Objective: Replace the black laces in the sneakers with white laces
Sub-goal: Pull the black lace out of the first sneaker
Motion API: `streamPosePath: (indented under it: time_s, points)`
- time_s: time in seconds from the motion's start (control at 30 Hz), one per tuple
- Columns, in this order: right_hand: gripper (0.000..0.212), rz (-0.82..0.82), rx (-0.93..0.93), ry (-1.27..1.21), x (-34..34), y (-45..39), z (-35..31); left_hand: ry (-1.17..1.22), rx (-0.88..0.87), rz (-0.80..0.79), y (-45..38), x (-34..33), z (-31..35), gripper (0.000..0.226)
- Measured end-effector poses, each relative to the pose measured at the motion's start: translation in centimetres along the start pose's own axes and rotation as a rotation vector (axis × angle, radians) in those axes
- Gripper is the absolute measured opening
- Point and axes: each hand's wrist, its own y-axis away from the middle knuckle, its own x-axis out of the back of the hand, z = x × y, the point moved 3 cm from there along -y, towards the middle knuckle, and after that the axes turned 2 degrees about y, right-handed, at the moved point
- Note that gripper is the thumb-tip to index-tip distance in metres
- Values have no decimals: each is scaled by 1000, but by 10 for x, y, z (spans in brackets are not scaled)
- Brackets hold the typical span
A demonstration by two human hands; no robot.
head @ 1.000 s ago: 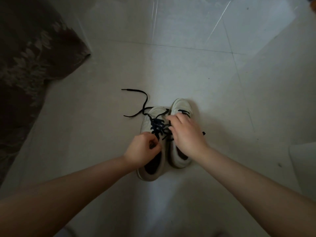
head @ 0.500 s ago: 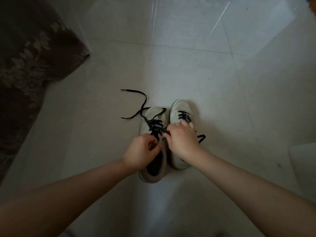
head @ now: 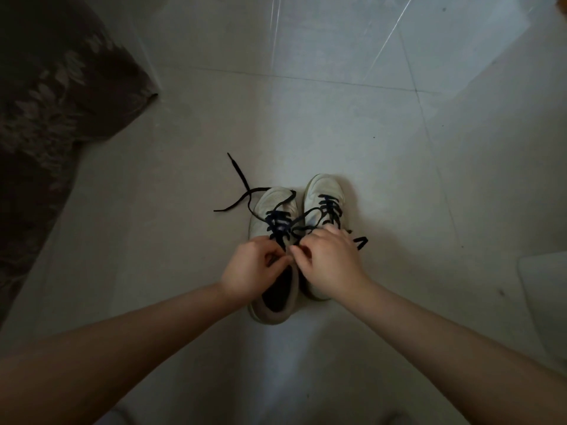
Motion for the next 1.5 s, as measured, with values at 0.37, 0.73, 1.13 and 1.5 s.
streamPosePath:
  time_s: [0.37,0.73,1.13,1.5]
  points:
    - [17,164,-176,-90,30,-41,23,11,65,21,3,4,-9,20]
    - [38,-213,-81,-31,9,-23,5,16,77,0,-1,3,-5,20]
    - [13,228,-310,-290,38,-46,41,13,138,-44,-1,5,-11,21]
    - [18,-213,-159,-256,-1,-24,-8,-7,115,-44,-3,3,-9,20]
